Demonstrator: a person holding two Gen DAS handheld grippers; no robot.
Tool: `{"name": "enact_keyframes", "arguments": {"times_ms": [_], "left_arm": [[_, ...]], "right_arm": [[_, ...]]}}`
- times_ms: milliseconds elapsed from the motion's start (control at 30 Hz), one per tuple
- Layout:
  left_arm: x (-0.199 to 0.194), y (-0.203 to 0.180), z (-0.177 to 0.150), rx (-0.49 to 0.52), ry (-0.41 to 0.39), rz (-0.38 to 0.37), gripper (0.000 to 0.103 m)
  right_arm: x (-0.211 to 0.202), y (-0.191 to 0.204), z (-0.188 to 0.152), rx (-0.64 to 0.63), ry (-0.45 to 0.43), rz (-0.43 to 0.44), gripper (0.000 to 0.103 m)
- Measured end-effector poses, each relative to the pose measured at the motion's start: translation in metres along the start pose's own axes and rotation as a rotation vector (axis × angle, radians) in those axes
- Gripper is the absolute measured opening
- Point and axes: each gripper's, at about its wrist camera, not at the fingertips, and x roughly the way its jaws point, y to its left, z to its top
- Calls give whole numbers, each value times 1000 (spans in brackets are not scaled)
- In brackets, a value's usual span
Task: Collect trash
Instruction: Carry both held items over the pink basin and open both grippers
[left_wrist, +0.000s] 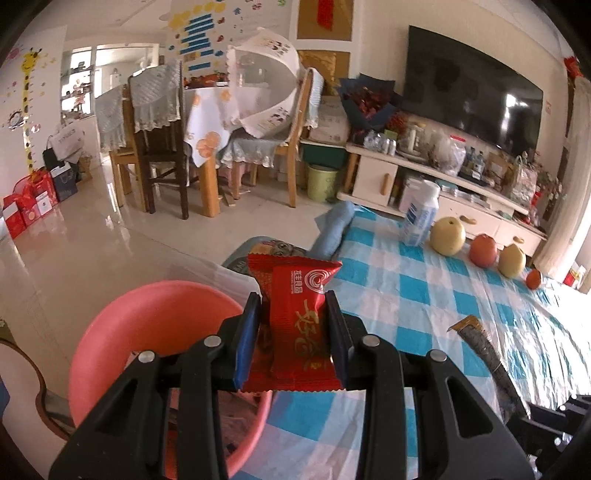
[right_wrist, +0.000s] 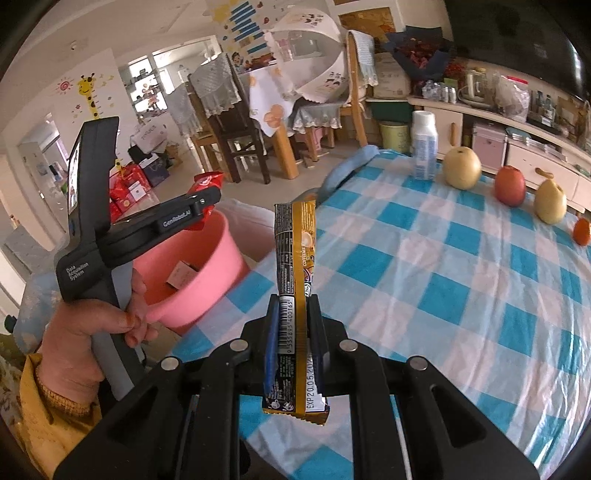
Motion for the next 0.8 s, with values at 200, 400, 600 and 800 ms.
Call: {"name": "enact_keyframes", "arguments": {"times_ms": [200,400,600,800], "left_arm": [[-5,25,4,-43,-18,22,37],[-7,47,4,-98,-26,47,37],[-8,74,5,-158,-30,79,37],[-11,103,3,-222,-37,111,37]], "right_arm": [[11,25,9,-26,8,34,16],[23,50,24,-46,10,77,16],[40,76,36,-75,19,111,16],[60,95,43,-87,40,146,16]]}}
